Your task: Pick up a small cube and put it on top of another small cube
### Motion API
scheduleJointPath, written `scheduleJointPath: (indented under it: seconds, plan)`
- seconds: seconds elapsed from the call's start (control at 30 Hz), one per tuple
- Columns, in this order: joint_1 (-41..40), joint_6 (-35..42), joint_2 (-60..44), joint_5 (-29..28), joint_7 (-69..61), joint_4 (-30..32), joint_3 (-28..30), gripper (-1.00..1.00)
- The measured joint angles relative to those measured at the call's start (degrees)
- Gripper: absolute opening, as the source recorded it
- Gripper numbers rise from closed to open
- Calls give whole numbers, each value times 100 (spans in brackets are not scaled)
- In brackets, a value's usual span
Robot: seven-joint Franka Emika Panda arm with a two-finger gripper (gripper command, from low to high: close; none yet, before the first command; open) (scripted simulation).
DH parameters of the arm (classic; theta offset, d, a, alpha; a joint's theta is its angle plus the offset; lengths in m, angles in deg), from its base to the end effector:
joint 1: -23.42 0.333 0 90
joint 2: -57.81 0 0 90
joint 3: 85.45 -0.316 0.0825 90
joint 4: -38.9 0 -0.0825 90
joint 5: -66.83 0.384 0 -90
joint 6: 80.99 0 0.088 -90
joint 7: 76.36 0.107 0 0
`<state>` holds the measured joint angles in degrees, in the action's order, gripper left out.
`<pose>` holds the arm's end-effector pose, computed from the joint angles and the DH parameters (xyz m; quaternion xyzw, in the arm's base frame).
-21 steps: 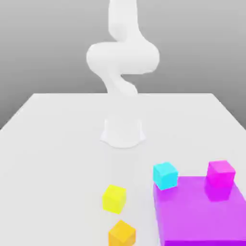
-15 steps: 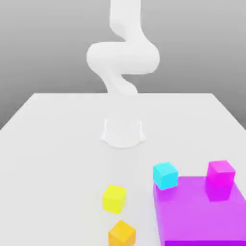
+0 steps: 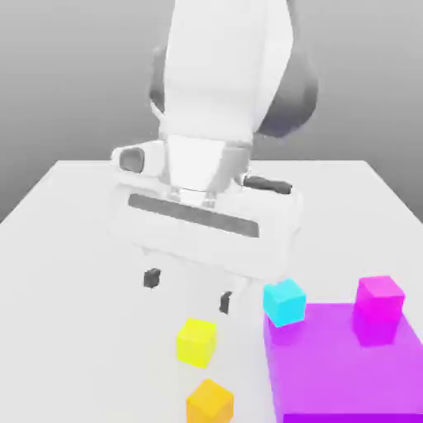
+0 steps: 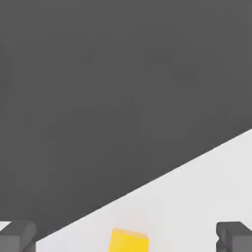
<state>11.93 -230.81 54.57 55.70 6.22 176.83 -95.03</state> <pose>0.5079 -0.0125 0.3041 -0.7882 0.6086 -0.0904 0.0107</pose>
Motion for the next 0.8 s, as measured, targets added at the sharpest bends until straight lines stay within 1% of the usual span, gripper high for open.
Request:
scheduleJointPath:
  seconds: [0.2,0.33,0.37,0.6,0.73,0.8]
  plan:
    - [25,-526,-1154,344,465,167,-31,0]
    - [195,-1128,-1981,187,686,41,177,0]
    - [260,-1288,-2190,121,738,-2,257,-100]
    - [273,-1335,-2240,105,754,-12,272,-100]
    - [108,-789,-1538,369,556,143,51,-100]
    - [164,-527,-1143,464,751,287,-9,-100]
